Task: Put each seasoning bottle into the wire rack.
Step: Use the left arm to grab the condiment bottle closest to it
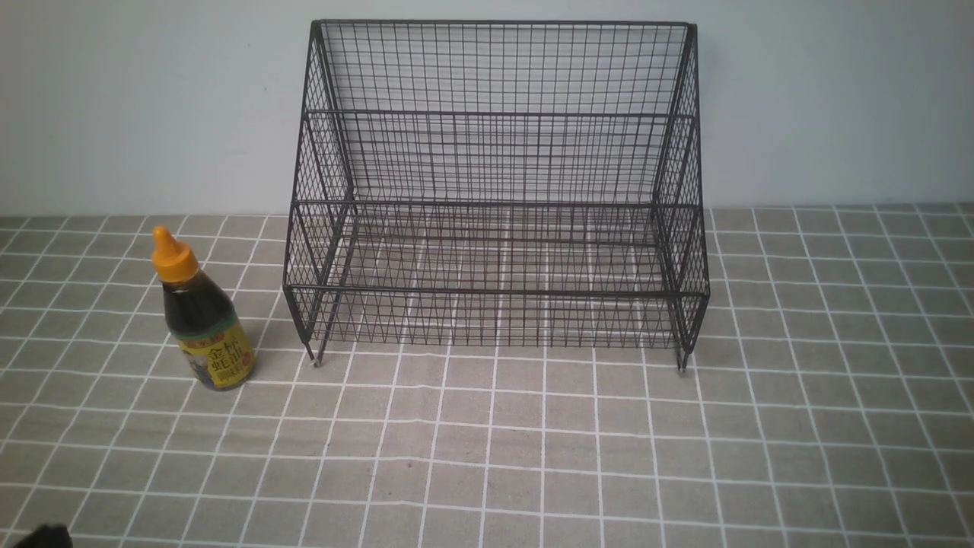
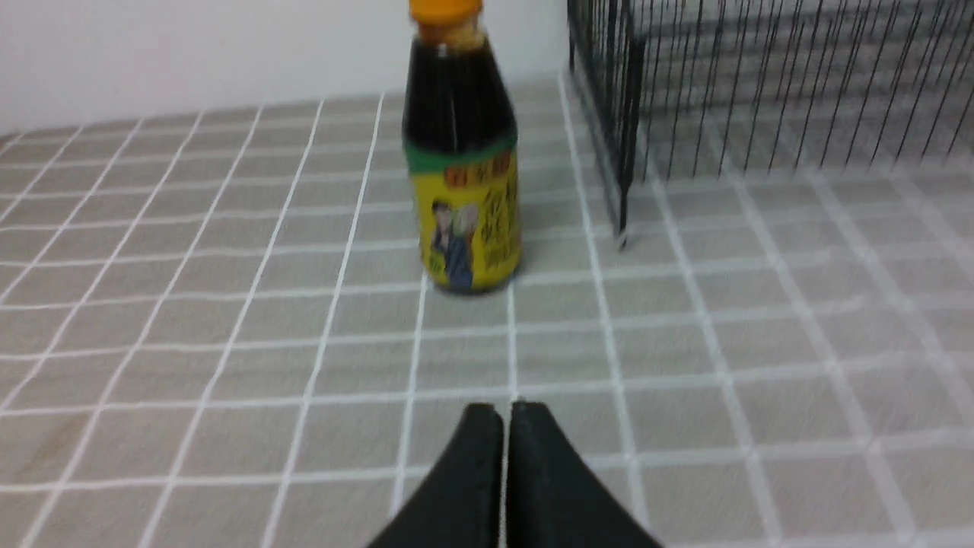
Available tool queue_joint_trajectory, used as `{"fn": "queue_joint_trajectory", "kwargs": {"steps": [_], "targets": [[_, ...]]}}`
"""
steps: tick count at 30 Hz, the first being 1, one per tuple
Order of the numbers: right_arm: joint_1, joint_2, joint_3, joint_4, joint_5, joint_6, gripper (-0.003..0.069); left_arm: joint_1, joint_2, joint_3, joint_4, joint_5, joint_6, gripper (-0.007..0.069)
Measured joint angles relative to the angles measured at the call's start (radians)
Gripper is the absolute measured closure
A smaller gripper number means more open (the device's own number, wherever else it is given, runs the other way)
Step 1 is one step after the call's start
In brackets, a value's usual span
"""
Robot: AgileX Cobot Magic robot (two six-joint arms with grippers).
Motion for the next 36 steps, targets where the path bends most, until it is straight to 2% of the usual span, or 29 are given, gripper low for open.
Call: {"fn": "queue_joint_trajectory", "kwargs": {"steps": [3,5,7,8,11,13,19,23,24,25,26,28,31,33,36], "targets": [[0.000,0.000,0.000,0.000,0.000,0.000,0.0673,0.000,0.000,0.000,-0.049,-0.171,-0.021,0.0631],[0.000,0.000,0.000,0.000,0.000,0.000,0.0673,0.000,0.000,0.000,-0.051,-0.220,-0.021,0.0631],[0.000,0.000,0.000,0.000,0.000,0.000,0.0673,0.000,0.000,0.000,-0.055,-0.363,-0.021,0.0631],[0.000,0.000,0.000,0.000,0.000,0.001,0.0673,0.000,0.000,0.000,-0.055,-0.374,-0.023,0.0631],[0.000,0.000,0.000,0.000,0.000,0.002,0.0673,0.000,0.003,0.000,-0.060,-0.571,-0.032,0.0631],[0.000,0.000,0.000,0.000,0.000,0.002,0.0673,0.000,0.027,0.000,-0.062,-0.642,-0.032,0.0631],[0.000,0.000,0.000,0.000,0.000,0.002,0.0673,0.000,0.313,-0.081,-0.062,-0.661,-0.032,0.0627],[0.000,0.000,0.000,0.000,0.000,0.002,0.0673,0.000,0.507,-0.165,-0.062,-0.663,-0.031,0.0591],[0.000,0.000,0.000,0.000,0.000,0.002,0.0673,0.000,0.633,-0.229,-0.062,-0.672,-0.026,0.0543],[0.000,0.000,0.000,0.000,0.000,0.002,0.0673,0.000,0.645,-0.242,-0.062,-0.674,-0.024,0.0537],[0.000,0.000,0.000,0.000,0.000,0.002,0.0673,0.000,0.738,-0.290,-0.062,-0.690,-0.019,0.0483],[0.000,0.000,0.000,0.000,0.000,0.002,0.0673,0.000,0.802,-0.317,-0.062,-0.708,-0.017,0.0435],[0.000,0.000,0.000,0.000,0.000,0.002,0.0673,0.000,0.977,-0.402,-0.065,-0.771,-0.004,0.0266],[0.000,0.000,0.000,0.000,0.000,0.002,0.0673,0.000,1.019,-0.420,-0.067,-0.790,0.001,0.0225],[0.000,0.000,0.000,0.000,0.000,0.002,0.0673,0.000,1.167,-0.472,-0.100,-0.849,0.009,0.0115]]}}
